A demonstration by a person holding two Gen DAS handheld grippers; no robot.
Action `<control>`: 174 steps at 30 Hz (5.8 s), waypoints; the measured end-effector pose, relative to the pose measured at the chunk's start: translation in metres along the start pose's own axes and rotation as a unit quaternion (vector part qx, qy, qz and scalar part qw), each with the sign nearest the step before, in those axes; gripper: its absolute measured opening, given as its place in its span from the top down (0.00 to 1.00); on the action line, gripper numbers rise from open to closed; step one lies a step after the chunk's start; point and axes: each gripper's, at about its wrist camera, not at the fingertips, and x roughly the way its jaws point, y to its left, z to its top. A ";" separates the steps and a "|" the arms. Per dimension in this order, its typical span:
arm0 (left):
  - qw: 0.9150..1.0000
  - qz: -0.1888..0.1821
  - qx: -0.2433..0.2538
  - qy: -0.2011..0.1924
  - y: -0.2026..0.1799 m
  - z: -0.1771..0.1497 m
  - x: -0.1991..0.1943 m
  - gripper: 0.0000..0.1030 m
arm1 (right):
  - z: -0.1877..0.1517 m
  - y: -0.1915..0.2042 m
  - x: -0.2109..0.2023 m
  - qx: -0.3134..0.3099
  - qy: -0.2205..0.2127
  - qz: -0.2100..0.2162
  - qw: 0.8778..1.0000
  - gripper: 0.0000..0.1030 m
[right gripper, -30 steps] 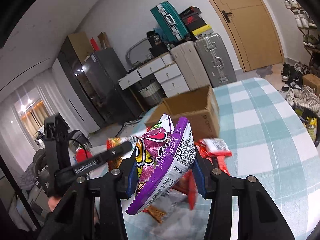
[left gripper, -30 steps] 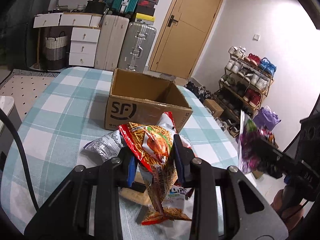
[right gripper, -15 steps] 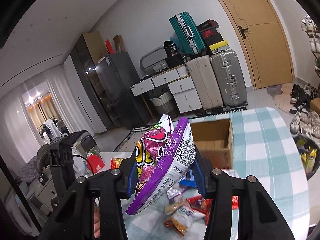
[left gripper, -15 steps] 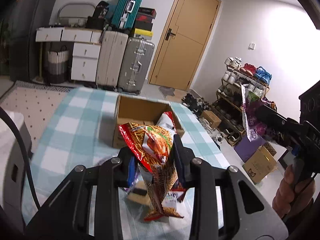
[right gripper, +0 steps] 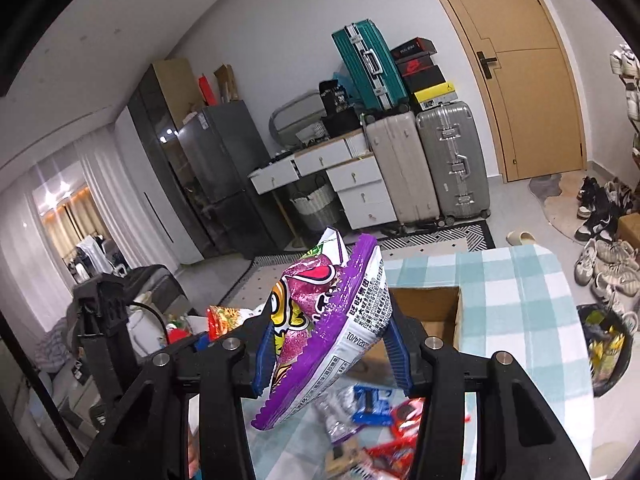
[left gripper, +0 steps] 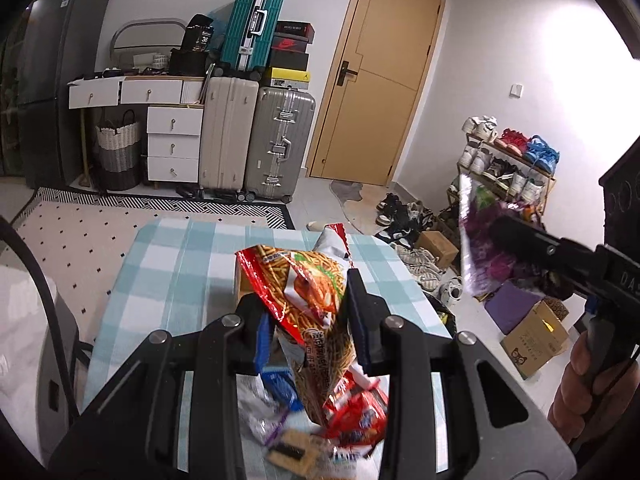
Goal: Organize snacks
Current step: 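Carry both bags over the cardboard box with both grippers, then open both grippers to drop the bags into the box, then move both grippers back toward the snack pile, then lower the right gripper onto the white noodle-snack bag and close, then lift the white bag with the right gripper while the left gripper grasps the cracker pack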
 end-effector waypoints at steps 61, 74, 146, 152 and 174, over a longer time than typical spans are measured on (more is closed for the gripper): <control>0.991 0.104 0.066 0.055 0.032 -0.038 0.147 0.17 | -0.035 -0.070 0.077 -0.050 0.036 -0.101 0.993 0.19; 0.990 0.113 0.078 0.021 -0.007 -0.076 0.041 0.16 | -0.064 -0.001 -0.030 -0.099 -0.026 -0.093 0.990 0.07; 0.994 0.045 -0.055 0.078 0.094 -0.237 0.088 0.01 | -0.272 -0.075 0.138 0.113 0.225 0.029 0.967 0.20; 0.992 0.041 -0.072 0.093 0.099 -0.239 0.093 0.01 | -0.271 -0.064 0.142 0.074 0.231 0.017 0.970 0.21; 0.986 0.068 -0.101 0.113 0.111 -0.244 0.104 0.01 | -0.278 -0.066 0.109 0.056 0.194 0.014 0.979 0.58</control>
